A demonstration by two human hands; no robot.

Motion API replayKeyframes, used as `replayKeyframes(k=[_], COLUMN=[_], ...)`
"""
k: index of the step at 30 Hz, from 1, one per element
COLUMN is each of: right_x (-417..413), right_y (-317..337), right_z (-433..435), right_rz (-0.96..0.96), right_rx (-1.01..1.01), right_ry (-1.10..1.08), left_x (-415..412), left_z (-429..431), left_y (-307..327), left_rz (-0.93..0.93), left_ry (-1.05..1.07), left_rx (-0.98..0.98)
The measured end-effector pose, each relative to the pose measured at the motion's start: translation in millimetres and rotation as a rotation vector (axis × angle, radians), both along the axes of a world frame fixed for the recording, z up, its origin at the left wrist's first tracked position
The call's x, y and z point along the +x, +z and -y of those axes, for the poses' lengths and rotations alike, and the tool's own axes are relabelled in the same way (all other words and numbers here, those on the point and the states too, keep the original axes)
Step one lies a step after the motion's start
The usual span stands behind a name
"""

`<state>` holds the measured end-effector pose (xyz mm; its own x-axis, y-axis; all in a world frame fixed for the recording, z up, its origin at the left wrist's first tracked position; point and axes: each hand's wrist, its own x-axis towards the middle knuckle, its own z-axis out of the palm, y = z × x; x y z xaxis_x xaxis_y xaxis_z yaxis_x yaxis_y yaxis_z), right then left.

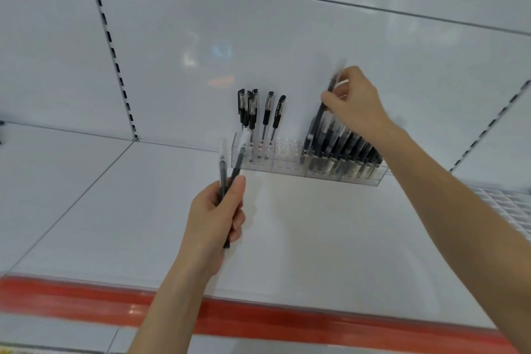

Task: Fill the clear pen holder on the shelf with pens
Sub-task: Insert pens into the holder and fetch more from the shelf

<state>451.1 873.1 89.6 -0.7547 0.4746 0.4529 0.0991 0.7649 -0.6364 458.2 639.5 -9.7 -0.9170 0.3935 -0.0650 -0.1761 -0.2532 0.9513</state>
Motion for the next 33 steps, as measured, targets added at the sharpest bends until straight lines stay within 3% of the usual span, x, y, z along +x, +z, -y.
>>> replayKeyframes(k=[4, 9, 24, 33], right_x=[1.1, 1.9, 1.5, 2.2], right_y=[-5.6, -4.7, -12.9, -13.9], right_z=[-1.4, -0.6, -9.6, -9.5], right_rz=[-0.025, -0.116, -0.148, 0.001], right_rx=[0.092, 0.022, 0.125, 0.204], right_ry=[0.014, 0.031, 0.032, 0.045], left_x=[-0.9, -0.8, -1.3, -5.0], left_z=[1.4, 0.5, -3.5, -6.8], left_y=[-1.1, -2.5, -0.2, -0.6], left_rz=[0.015, 0.013, 0.083, 0.156], left_ry=[0.005, -0.007, -0.024, -0.045], left_rx=[0.001, -0.014, 0.031, 0.073])
